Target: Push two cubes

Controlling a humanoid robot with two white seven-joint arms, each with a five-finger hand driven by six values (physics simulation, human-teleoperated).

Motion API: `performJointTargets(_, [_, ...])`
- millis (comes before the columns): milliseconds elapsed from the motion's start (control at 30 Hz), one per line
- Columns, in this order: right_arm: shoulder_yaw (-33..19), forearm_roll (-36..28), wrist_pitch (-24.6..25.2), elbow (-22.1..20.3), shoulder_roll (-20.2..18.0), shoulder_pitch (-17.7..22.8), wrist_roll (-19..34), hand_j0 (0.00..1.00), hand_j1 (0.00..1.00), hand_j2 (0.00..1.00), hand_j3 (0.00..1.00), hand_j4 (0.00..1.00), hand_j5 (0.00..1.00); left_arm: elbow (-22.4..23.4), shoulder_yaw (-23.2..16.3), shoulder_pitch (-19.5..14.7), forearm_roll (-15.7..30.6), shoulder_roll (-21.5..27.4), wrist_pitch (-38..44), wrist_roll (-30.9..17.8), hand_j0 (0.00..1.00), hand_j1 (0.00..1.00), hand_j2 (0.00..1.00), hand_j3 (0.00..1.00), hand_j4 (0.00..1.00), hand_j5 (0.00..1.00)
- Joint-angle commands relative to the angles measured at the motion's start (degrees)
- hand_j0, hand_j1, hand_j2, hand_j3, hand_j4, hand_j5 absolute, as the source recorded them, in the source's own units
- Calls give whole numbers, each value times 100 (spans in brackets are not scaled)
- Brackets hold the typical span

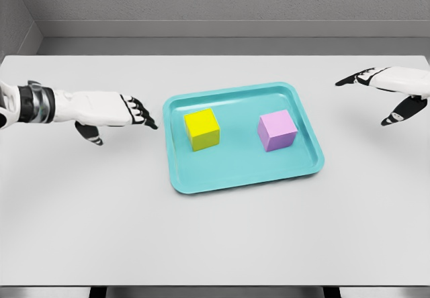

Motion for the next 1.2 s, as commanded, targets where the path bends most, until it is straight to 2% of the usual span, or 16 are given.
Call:
performJointTargets(0, [-1, -17, 13, -20, -13, -9, -22, 100, 100, 100, 100, 100, 100, -306, 39, 0, -88, 85, 14, -152, 93, 93, 93, 93, 93, 93])
performJointTargets(33, [-1, -17, 13, -12, -22, -18, -22, 100, 100, 100, 100, 100, 100, -508, 39, -18, -88, 129, 14, -152, 83, 83, 83, 83, 83, 83])
performJointTargets(133, [16, -35, 13, -3, -31, -97, -30, 100, 100, 100, 100, 100, 100, -1071, 56, -141, -97, 287, 14, -152, 76, 76, 76, 76, 76, 76])
performJointTargets(267, [122, -52, 13, 67, -4, -123, -74, 100, 100, 100, 100, 100, 100, -1423, 48, -141, -97, 217, 14, -152, 77, 77, 77, 77, 77, 77])
performJointTargets(300, [192, -35, 322, 67, 40, -141, -74, 100, 100, 100, 100, 100, 100, -1423, 56, -158, -97, 182, 14, -152, 77, 77, 77, 77, 77, 77])
performJointTargets(400, [271, 114, 401, 76, 259, -141, -30, 81, 81, 81, 81, 81, 81, -1212, 56, -176, -123, 6, 14, -152, 79, 79, 79, 79, 79, 79])
performJointTargets(433, [262, 589, 629, 67, 400, -176, -30, 81, 81, 81, 81, 81, 81, -984, 56, -176, -132, -91, 14, -152, 80, 80, 80, 80, 80, 80])
performJointTargets(467, [306, 976, 885, 50, 541, -281, -22, 84, 84, 84, 84, 84, 84, -975, 56, -176, -123, -91, 14, -152, 81, 81, 81, 81, 81, 81])
performJointTargets(500, [315, 1046, 867, 50, 576, -316, -22, 84, 84, 84, 84, 84, 84, -957, 56, -176, -132, -117, 14, -152, 84, 84, 84, 84, 84, 84])
performJointTargets(567, [315, 1099, 815, 15, 567, -351, -22, 84, 84, 84, 84, 84, 84, -790, 39, -158, -141, -319, 14, -152, 84, 84, 84, 84, 84, 84])
performJointTargets(700, [429, 1837, 393, 15, 541, -624, -39, 83, 83, 83, 83, 83, 83, -764, 48, -150, -141, -477, 14, -152, 84, 84, 84, 84, 84, 84])
performJointTargets(767, [429, 1846, 13, -12, 532, -624, -30, 83, 83, 83, 83, 83, 83, -658, 39, -123, -149, -565, 14, -152, 84, 84, 84, 84, 84, 84])
performJointTargets(833, [447, 1855, 13, -64, 523, -624, -30, 77, 77, 77, 77, 77, 77, -579, 48, -123, -149, -627, 14, -152, 84, 84, 84, 84, 84, 84])
performJointTargets(933, [517, 2040, 13, -99, 558, -624, -30, 76, 76, 76, 76, 76, 76, -456, 56, -114, -149, -609, 14, -152, 84, 84, 84, 84, 84, 84])
performJointTargets(1000, [526, 2163, 13, -346, 558, -615, -22, 76, 76, 76, 76, 76, 76, -456, 56, -106, -149, -574, 14, -152, 84, 84, 84, 84, 84, 84])
performJointTargets(1167, [675, 2242, 13, -381, 611, -615, -22, 72, 72, 72, 72, 72, 72, -289, 74, -26, -272, -636, 14, -152, 84, 84, 84, 84, 84, 84])
